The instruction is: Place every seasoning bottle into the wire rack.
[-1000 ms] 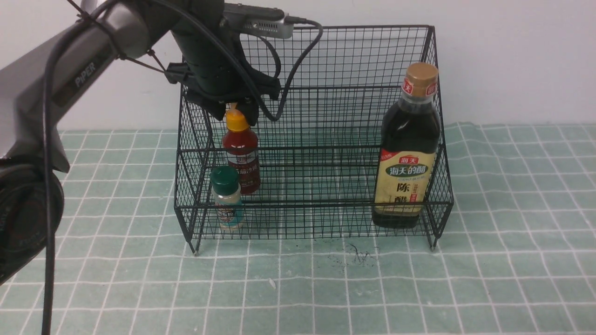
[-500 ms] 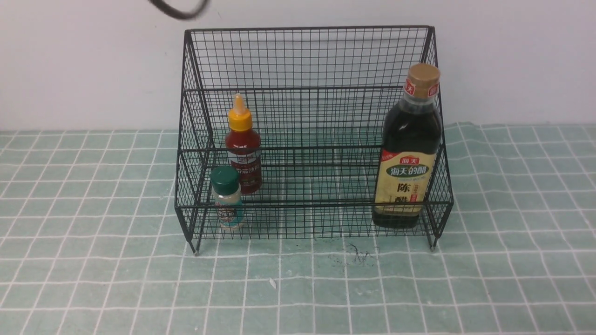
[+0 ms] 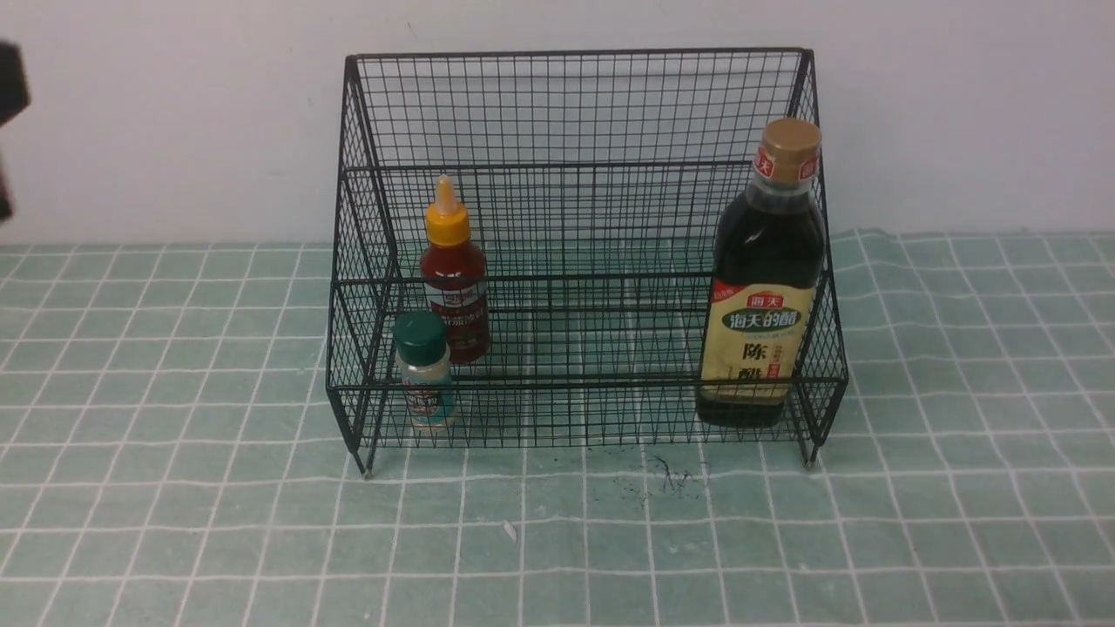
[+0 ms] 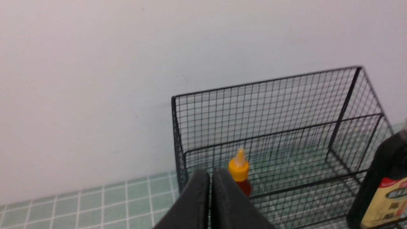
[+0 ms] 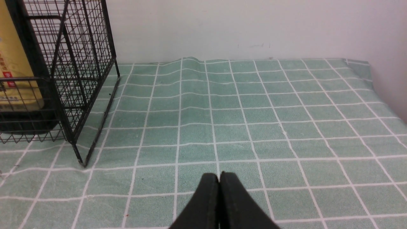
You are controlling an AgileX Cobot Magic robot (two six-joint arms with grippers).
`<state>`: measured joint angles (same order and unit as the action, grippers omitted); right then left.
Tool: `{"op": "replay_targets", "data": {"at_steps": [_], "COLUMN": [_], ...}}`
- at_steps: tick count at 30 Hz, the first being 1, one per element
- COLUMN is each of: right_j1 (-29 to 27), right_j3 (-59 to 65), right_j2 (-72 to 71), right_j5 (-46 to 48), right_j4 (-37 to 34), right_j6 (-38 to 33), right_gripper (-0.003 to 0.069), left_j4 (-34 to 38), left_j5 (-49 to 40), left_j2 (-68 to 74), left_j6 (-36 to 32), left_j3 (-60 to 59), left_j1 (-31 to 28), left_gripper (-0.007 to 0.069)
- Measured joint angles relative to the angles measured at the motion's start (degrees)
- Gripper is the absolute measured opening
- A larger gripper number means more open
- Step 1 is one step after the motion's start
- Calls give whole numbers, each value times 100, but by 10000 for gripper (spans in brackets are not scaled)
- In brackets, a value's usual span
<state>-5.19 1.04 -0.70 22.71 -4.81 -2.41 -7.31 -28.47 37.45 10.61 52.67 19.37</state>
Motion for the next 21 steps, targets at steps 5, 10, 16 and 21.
{"op": "replay_targets", "data": {"at_steps": [5,10,16,21], "right_j1": [0,0,0,0], "right_j3": [0,0,0,0], "right_j2": [0,0,0,0], "right_j5": [0,0,0,0], "right_j4": [0,0,0,0], "right_j6": [0,0,0,0], "right_gripper": [-13,-13,-13,-13], "left_j4": [-39,-126,-144,-155], "left_j5": [301,191,191,221], "left_j2": [-1054,-1993,-2658,-2839], "left_j6": [5,26,75,75], "left_j3": [-897,-1298,-1779,-2314], "left_j1": [0,0,0,0], "left_gripper": [-6,-6,-6,-6]}}
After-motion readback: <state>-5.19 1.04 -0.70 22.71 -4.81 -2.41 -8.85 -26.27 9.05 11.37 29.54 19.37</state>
